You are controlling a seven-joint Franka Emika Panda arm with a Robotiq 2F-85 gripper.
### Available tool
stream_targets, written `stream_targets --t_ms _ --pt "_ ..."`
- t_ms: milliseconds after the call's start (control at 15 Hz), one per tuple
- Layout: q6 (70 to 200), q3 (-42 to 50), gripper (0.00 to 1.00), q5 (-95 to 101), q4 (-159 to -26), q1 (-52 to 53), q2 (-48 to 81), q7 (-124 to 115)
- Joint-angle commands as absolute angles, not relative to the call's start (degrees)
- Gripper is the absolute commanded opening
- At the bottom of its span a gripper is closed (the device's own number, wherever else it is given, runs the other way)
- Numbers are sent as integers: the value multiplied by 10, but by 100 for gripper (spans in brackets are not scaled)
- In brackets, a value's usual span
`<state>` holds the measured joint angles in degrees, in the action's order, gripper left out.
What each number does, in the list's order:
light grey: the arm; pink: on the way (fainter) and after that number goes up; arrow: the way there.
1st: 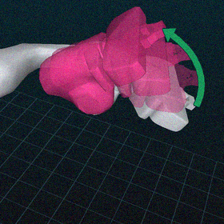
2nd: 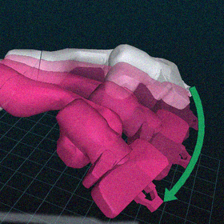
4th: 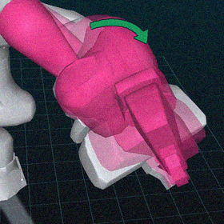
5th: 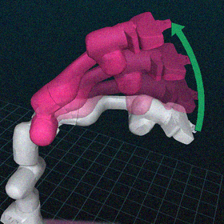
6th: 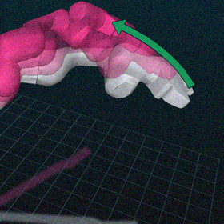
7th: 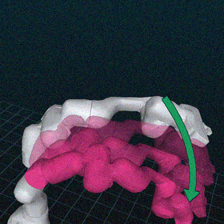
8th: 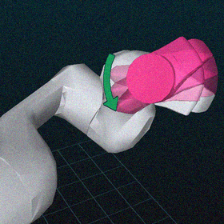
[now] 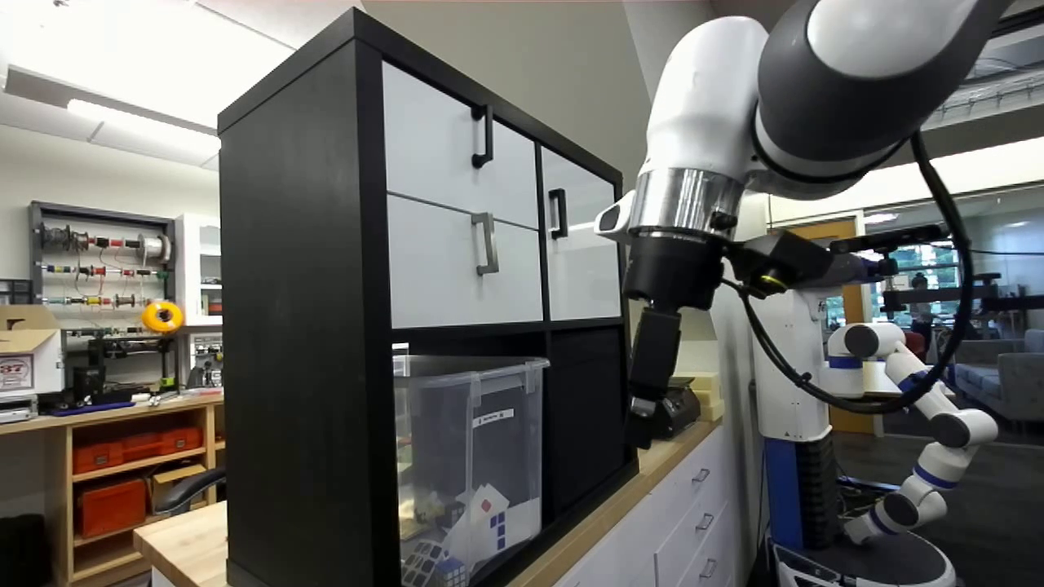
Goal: Pull out the clear storage box
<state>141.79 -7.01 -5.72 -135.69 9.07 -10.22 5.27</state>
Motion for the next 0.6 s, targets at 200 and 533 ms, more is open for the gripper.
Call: stream_targets --t_ms 200,533 --pt "1506 -55 100 13 -1333 70 -41 101" --pt "1537 -49 100 60 -1301 58 3 94"
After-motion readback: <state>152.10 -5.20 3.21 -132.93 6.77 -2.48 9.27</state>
